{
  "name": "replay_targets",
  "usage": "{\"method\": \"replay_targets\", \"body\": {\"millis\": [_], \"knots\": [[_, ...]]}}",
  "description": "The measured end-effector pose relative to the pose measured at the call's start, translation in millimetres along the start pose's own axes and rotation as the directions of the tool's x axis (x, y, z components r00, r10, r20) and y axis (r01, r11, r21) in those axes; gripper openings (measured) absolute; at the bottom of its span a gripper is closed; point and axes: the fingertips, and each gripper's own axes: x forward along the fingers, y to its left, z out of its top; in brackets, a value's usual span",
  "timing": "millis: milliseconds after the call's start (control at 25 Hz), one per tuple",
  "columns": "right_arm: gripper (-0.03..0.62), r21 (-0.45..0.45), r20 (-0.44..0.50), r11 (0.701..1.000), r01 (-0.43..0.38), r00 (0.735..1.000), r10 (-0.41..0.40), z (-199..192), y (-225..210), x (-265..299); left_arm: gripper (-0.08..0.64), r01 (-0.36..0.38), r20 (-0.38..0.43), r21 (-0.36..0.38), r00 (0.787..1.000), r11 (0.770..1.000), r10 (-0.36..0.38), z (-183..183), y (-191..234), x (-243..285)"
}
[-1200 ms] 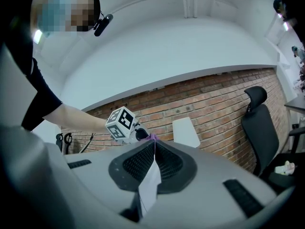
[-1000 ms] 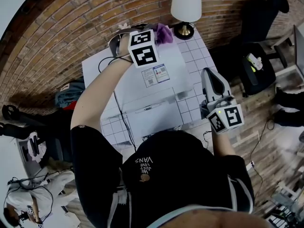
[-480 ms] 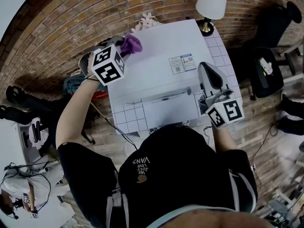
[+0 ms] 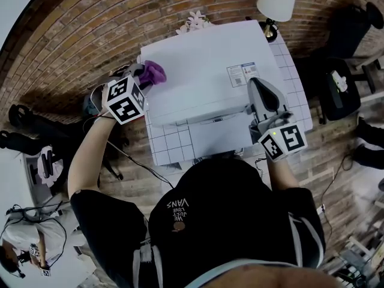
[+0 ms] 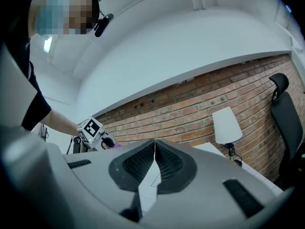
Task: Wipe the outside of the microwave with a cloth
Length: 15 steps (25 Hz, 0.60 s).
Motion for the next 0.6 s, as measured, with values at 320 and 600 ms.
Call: {"method": "replay_targets", "body": {"millis": [320,600], "knots": [[0.000,0.004,0.018,0.999,0.052,0.998,-0.052,7,-28,-16,0.130,0.030,0.061,0.100,0.997,0.995,-0.036,79,2,22],[0.000,0.015,0.030,0.994,0.104,0.994,-0.104,15,-72,-38,0.130,0.046,0.133,0.223,0.988,0.974,-0.077,185,6,49]]}}
